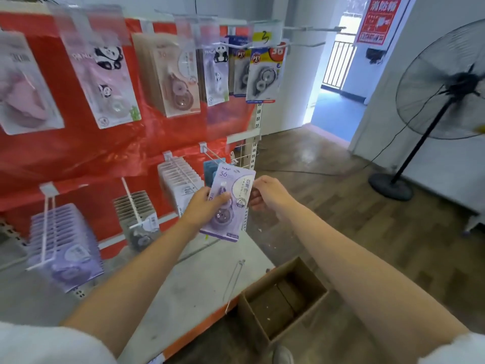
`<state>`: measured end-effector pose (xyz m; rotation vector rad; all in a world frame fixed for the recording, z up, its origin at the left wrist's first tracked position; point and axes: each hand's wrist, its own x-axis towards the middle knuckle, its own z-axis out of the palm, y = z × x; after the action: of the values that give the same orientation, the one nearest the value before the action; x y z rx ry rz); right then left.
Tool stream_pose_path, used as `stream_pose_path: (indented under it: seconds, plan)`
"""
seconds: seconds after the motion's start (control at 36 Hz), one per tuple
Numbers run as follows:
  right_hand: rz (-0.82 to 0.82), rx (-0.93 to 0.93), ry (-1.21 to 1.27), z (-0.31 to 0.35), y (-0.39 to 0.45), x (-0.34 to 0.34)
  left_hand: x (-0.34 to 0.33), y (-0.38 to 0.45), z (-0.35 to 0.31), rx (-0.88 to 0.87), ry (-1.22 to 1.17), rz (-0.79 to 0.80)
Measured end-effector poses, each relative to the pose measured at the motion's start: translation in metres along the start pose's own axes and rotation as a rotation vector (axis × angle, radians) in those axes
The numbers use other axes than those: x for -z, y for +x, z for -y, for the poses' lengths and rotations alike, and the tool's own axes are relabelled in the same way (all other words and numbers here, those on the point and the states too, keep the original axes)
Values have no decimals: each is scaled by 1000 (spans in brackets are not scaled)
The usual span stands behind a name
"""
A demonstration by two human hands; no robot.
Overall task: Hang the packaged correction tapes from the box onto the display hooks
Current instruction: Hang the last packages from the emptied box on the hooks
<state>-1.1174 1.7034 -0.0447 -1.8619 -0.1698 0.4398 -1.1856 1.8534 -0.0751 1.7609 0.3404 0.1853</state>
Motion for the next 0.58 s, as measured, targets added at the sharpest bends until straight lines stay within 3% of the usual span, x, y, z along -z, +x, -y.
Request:
stream_pose_path:
  seconds: [0.33,0.58]
  plan:
    - [334,-11,-122,-6,-21,-54,35,-1,6,127,-147,-247]
    - [363,68,-130,13,-21,-90,69,-15,-8,70,-130,-387]
